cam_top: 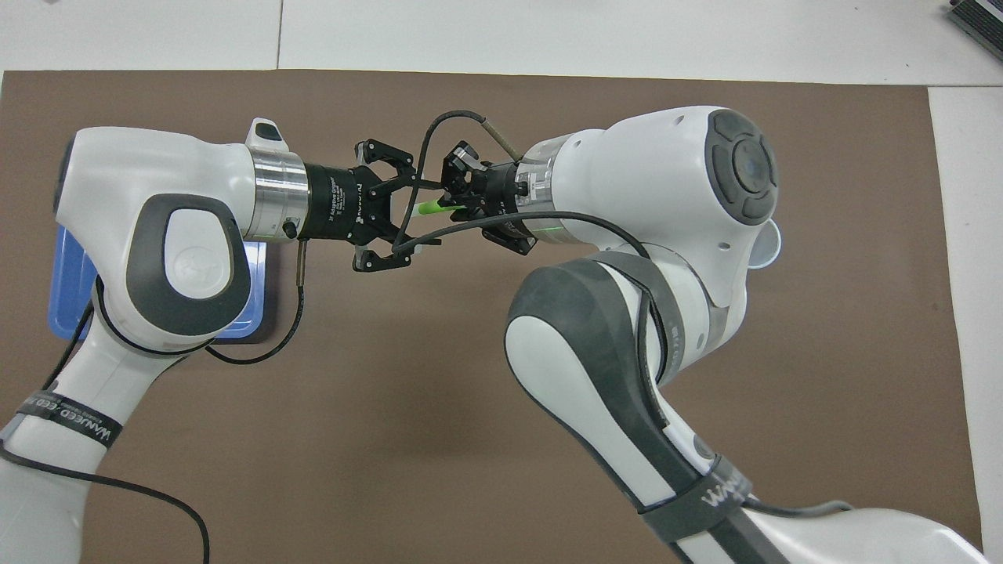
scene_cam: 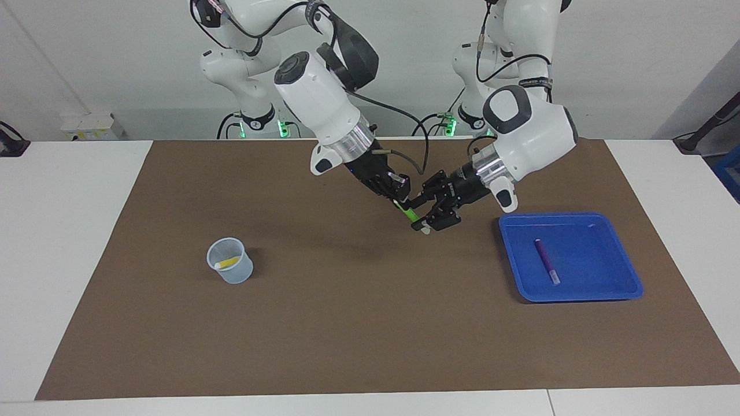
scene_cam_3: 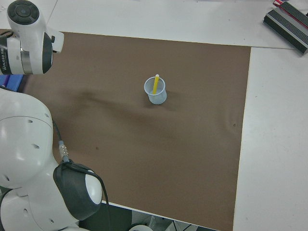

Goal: Right arm passes pens to left for tray arrangement
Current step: 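Bring the yellow-green pen toward the left gripper with the right gripper, then close the left gripper on the yellow-green pen and open the right gripper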

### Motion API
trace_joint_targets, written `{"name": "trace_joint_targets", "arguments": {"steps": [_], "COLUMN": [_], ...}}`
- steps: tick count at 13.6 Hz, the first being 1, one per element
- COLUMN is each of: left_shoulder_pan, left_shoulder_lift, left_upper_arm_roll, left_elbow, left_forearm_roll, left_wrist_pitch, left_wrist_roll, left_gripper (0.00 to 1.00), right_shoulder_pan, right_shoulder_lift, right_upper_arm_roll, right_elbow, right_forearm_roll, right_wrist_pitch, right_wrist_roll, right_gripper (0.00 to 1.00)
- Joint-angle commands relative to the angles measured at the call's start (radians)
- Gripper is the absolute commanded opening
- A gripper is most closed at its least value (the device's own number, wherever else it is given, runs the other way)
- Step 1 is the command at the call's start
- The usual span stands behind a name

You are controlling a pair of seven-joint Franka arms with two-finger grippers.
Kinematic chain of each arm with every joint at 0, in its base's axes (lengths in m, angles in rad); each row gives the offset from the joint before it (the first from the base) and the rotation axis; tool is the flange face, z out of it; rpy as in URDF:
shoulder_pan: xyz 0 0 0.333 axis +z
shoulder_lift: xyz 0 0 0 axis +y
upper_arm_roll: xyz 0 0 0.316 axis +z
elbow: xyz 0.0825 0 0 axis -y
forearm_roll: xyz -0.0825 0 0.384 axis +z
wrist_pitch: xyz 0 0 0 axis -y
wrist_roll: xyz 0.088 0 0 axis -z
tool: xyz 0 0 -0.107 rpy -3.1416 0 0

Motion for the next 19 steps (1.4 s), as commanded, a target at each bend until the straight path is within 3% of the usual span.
{"name": "trace_joint_targets", "arguments": {"steps": [1,5,7,13,14,18,19], "left_shoulder_pan": [-0.007,-0.001,-0.004,0.002,0.002,0.003,0.005], "left_shoulder_lift": [-0.022,-0.024,-0.025,-0.025,-0.025,-0.025,-0.025], "left_upper_arm_roll": [0.009,0.009,0.007,0.009,0.009,0.01,0.01], "left_elbow": [-0.028,-0.036,-0.041,-0.039,-0.039,-0.041,-0.039], "left_forearm_roll": [0.005,0.005,0.005,0.005,0.005,0.005,0.006], "left_wrist_pitch": [0.015,0.015,0.025,0.018,0.018,0.018,0.013], "left_wrist_roll": [0.016,0.02,0.023,0.022,0.022,0.023,0.035], "left_gripper": [0.6,0.38,0.0,0.0,0.0,0.0,0.0], "right_shoulder_pan": [0.001,0.001,0.001,0.001,0.001,0.001,0.001], "right_shoulder_lift": [-0.005,-0.005,-0.005,-0.005,-0.005,-0.006,-0.006], "right_upper_arm_roll": [-0.001,-0.001,-0.001,-0.001,-0.001,-0.003,-0.003], "right_elbow": [-0.011,-0.011,-0.011,-0.011,-0.011,-0.011,-0.01], "right_forearm_roll": [0.021,0.02,0.017,0.017,0.017,0.004,0.001], "right_wrist_pitch": [0.019,0.019,0.019,0.017,0.014,-0.003,-0.003], "right_wrist_roll": [0.007,0.005,0.004,0.005,0.005,0.01,0.01], "right_gripper": [0.0,0.0,0.0,0.0,0.1,0.64,0.87]}}
